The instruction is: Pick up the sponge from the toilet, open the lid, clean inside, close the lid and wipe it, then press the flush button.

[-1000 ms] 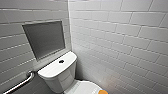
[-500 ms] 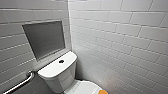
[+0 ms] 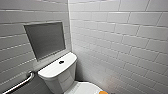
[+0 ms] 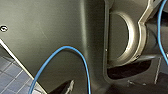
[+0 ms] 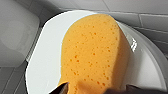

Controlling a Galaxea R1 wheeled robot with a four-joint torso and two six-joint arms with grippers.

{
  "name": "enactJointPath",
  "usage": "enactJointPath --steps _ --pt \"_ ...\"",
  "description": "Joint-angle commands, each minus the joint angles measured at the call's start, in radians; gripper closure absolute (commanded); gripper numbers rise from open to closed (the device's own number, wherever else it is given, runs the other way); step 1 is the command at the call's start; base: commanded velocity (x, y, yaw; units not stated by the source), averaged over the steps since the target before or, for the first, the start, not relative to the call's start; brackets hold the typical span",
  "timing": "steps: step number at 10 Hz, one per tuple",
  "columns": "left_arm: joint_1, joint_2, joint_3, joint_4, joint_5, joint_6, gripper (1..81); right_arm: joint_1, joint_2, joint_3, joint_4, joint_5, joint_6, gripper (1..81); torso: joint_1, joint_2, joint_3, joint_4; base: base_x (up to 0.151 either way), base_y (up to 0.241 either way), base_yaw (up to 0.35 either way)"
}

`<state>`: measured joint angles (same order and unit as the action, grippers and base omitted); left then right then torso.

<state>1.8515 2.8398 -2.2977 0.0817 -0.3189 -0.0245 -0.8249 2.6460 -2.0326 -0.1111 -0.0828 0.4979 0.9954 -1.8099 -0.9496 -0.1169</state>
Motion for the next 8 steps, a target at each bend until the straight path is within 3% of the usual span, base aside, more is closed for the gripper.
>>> enactJointPath --steps 1,2,3,8 --pt "0.027 -0.009 0.017 0.001 0.066 -0.002 1.0 0.135 -0.013 0.013 0.021 -0.023 0.001 1.0 0.000 0.000 0.000 0.000 0.000 0.000 0.000" --pt "0.027 -0.009 0.017 0.001 0.066 -0.002 1.0 0.132 -0.007 0.011 0.021 -0.018 0.001 1.0 0.005 -0.009 -0.084 0.000 0.000 0.000 0.000" --pt "0.027 -0.009 0.017 0.001 0.066 -0.002 1.0 0.132 -0.002 0.006 0.021 -0.018 0.001 1.0 0.006 -0.014 -0.005 0.000 0.000 0.000 0.000" --pt "0.027 -0.012 0.018 0.001 0.072 -0.003 1.0 0.092 0.082 -0.101 0.016 -0.008 0.001 1.0 0.008 -0.016 -0.023 0.000 0.000 0.000 0.000"
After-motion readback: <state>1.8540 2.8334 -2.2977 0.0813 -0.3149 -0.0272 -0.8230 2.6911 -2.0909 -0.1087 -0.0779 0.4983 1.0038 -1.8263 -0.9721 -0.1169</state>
